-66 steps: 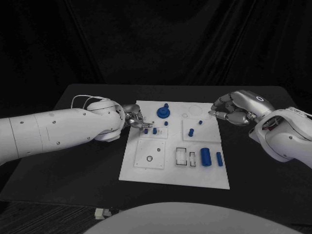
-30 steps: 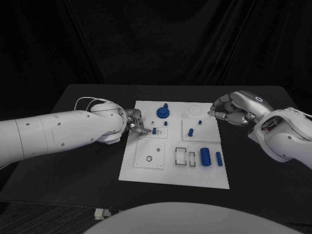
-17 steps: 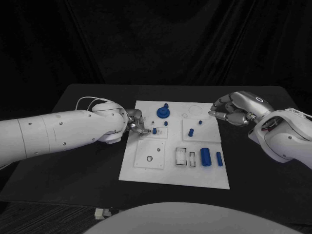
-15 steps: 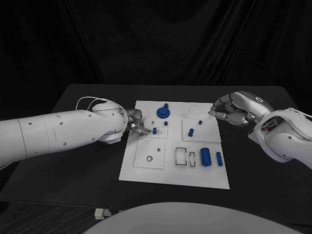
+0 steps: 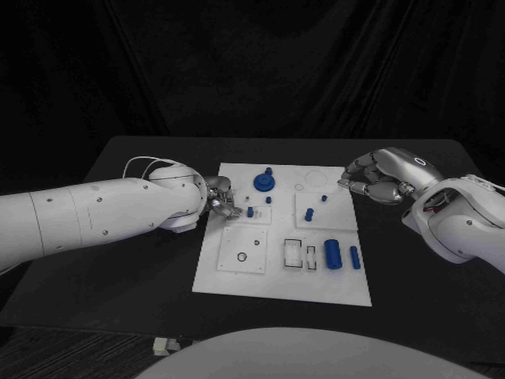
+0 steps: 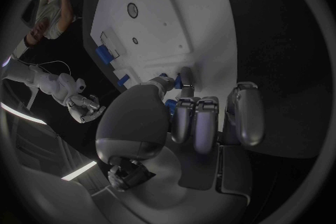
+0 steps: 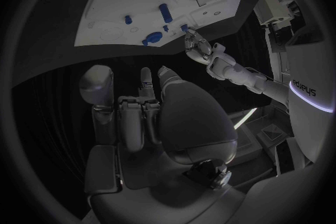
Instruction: Assemble the parts on the task board
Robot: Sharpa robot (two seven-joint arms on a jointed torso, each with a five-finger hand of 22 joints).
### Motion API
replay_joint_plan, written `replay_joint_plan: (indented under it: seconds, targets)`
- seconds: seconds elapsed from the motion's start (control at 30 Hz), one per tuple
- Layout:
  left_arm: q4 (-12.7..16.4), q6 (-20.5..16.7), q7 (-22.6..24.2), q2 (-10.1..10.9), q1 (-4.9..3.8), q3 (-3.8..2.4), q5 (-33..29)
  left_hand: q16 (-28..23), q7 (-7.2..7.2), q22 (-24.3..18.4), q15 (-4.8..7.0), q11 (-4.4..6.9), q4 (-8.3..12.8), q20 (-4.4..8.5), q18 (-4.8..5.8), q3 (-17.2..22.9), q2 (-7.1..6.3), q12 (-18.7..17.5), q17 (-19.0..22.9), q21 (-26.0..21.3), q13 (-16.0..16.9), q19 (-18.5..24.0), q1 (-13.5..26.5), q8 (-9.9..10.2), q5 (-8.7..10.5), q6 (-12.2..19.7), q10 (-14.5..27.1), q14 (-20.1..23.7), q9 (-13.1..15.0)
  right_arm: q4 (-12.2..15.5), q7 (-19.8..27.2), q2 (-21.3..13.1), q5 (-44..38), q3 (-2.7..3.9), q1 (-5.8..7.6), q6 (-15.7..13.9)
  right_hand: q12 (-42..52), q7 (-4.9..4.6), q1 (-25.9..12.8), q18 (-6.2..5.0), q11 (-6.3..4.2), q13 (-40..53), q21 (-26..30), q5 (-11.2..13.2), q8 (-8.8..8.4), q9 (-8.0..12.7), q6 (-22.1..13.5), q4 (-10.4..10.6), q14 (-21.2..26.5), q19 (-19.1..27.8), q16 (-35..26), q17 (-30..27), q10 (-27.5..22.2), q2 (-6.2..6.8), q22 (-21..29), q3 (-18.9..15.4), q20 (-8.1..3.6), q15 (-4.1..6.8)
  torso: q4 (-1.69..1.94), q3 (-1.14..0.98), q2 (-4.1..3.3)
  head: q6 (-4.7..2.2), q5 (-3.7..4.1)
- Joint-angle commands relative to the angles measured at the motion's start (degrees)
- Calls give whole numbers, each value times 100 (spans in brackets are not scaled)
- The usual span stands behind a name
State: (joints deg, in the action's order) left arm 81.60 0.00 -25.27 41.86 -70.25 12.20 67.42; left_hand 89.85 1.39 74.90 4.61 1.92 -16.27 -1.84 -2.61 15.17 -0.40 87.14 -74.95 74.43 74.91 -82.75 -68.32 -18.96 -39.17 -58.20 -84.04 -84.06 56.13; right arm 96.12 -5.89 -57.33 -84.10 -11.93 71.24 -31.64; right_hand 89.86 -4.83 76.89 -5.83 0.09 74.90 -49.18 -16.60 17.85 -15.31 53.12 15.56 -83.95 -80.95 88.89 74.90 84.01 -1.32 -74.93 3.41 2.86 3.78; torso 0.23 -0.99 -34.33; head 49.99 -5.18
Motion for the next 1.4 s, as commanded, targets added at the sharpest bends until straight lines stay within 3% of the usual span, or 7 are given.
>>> replay_joint_plan:
  seconds: [0.03,0.2,0.3,0.67,1.03,1.23,1.4]
  targets:
    - [-3,-36,226,-14,17,3,3,15,7,1052,30,45,63,28,-87,285,-110,4,-1505,-17,1278,9,-30,-55,-41,18,-360,-594,41,11,-73,-10,-4,4,-11,27,14,-4,68,-100,18,1510,42,-42,-14,9,16,-24,-552,53,-33,1295,599,-7,-561,6,-9,-34,2,-1,-1,1,8]
    - [-3,-96,354,-10,18,3,3,15,-12,1055,45,49,290,39,-83,1006,-337,22,-1505,1,1292,5,-49,-202,58,20,-378,-594,182,12,-78,-9,-4,4,-11,36,14,-4,72,-99,18,1510,38,-52,-14,10,16,-26,-551,51,-37,1290,599,-8,-562,9,-9,-34,1,-1,2,1,4]
    - [3,-131,408,-6,18,3,3,15,-3,1058,47,59,386,42,-82,1224,-401,29,-1505,12,1298,1,-6,-259,70,24,-386,-594,234,11,-81,-7,-4,4,-12,43,14,-4,76,-100,18,1510,42,-63,-14,10,16,-28,-550,52,-39,1287,599,-9,-561,11,-9,-34,4,-2,1,1,4]
    - [63,-258,485,62,17,2,3,15,1,1064,57,66,795,55,-77,1746,-525,48,-1505,46,1313,-9,36,-390,81,25,-406,-594,343,11,-95,-10,-4,4,-12,62,14,-4,81,-101,19,1510,51,-77,-14,10,18,-30,-548,54,-44,1280,599,-11,-559,14,-9,-34,4,0,-1,1,8]
    - [163,-266,427,152,4,-2,3,15,2,1065,60,67,932,57,-76,1874,-596,53,-1505,57,1316,-14,68,-424,108,20,-413,-594,366,-14,-104,26,-4,4,-14,94,14,-4,85,-105,19,1510,78,-87,-15,10,17,-32,-547,60,-47,1274,599,-12,-553,16,-9,-34,4,0,0,1,-16]
    - [166,39,243,196,-71,-4,3,15,3,1065,60,66,987,59,-75,1937,-599,45,-1505,62,1310,-17,116,-437,220,9,-410,-594,367,-26,-106,39,-4,4,-19,107,14,-4,87,-105,20,1510,77,-91,-15,10,18,-32,-547,59,-46,1276,599,-13,-554,18,-9,-34,2,2,0,1,-35]
    - [111,556,28,173,-223,-5,3,15,8,1058,58,63,1027,57,-80,1989,-576,17,-1505,40,1287,-7,157,-427,354,21,-390,-594,355,-26,-108,33,-4,4,-21,109,14,-4,88,-105,19,1510,78,-93,-15,10,18,-33,-547,60,-47,1275,599,-13,-554,19,-9,-34,4,3,3,1,-13]
